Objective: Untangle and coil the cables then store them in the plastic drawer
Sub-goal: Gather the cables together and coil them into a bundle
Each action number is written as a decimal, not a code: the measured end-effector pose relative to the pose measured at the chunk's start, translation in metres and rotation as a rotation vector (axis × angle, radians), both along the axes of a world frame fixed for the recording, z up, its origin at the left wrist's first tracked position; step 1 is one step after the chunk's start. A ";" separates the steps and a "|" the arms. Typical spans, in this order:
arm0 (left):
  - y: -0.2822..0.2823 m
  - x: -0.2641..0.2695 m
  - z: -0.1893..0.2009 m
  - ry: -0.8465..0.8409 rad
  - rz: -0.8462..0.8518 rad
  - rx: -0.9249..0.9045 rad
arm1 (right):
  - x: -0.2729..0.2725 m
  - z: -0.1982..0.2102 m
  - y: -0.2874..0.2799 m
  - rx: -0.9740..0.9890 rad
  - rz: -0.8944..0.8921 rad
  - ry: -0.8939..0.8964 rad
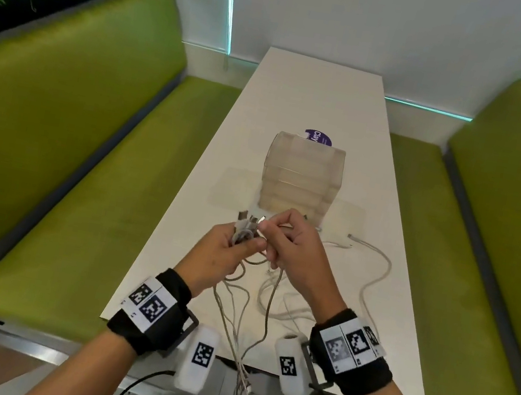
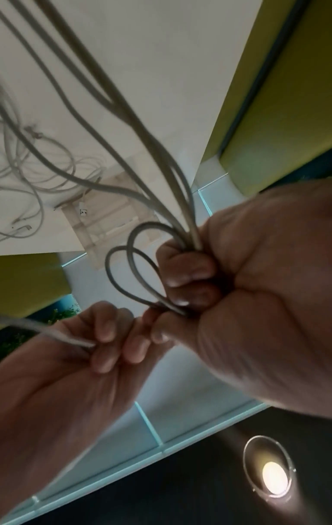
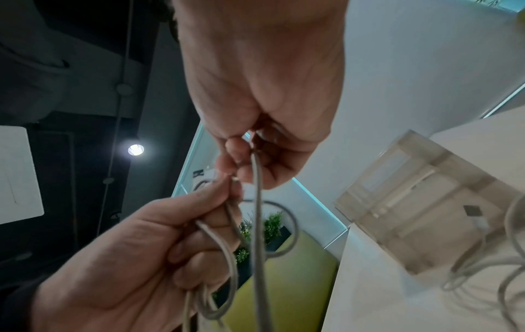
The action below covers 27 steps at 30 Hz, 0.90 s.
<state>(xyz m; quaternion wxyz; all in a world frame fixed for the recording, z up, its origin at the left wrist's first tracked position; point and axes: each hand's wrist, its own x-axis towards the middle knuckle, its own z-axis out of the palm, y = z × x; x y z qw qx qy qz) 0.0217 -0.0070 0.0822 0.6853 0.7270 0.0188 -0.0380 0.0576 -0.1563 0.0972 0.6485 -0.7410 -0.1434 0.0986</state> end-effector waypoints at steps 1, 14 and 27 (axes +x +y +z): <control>0.002 0.001 0.000 -0.008 0.038 -0.007 | 0.001 0.000 -0.003 0.019 0.040 0.040; 0.073 0.010 -0.003 -0.102 0.513 -0.379 | 0.003 -0.080 -0.068 -0.390 0.353 0.134; -0.001 -0.008 -0.022 0.087 0.043 0.029 | -0.017 -0.044 -0.011 -0.244 0.238 0.032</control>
